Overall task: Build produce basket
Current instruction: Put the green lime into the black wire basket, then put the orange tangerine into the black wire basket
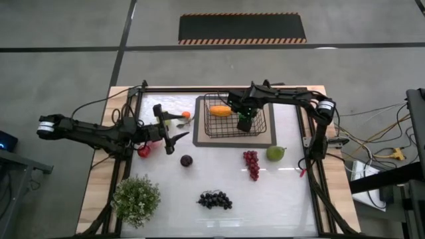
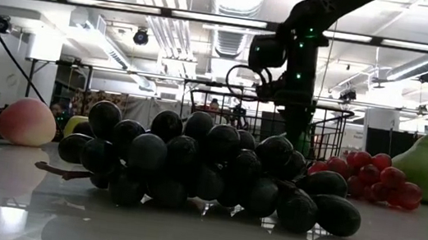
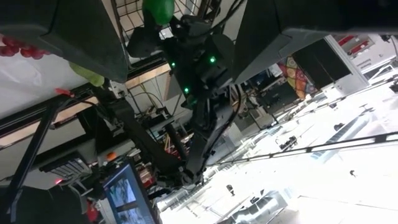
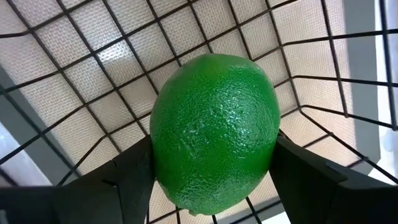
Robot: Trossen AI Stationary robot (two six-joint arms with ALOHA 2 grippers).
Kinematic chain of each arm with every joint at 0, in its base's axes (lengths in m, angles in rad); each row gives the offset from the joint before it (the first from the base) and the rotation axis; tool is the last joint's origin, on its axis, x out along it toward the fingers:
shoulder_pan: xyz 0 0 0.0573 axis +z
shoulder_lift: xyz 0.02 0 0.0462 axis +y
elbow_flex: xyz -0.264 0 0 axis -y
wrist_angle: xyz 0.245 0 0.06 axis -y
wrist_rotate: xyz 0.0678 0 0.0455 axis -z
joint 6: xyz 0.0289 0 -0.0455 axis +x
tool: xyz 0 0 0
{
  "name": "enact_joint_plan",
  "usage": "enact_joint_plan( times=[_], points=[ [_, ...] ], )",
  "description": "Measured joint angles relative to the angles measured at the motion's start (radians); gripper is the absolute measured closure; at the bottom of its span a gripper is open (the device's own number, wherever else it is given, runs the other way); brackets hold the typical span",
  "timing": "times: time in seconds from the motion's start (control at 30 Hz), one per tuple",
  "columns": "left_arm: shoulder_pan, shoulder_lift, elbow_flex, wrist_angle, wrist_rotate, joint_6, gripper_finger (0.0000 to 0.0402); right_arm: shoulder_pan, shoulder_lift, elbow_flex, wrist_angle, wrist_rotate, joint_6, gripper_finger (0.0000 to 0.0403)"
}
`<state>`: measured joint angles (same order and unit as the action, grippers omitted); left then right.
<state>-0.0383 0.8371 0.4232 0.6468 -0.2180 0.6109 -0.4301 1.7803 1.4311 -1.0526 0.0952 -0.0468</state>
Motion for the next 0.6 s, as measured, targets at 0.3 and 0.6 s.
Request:
enact_joint_plan(
  times=[0.3,0.6],
  points=[
    [0.0,0.0,0.0,0.0,0.0,0.0,0.013,0.0,0.015,0.0,0.012,0.001,-0.02,0.0135],
    [0.0,0.0,0.0,0.0,0.0,0.003,0.013,0.0,0.015,0.0,0.013,0.002,-0.018,0.0065]
  ],
)
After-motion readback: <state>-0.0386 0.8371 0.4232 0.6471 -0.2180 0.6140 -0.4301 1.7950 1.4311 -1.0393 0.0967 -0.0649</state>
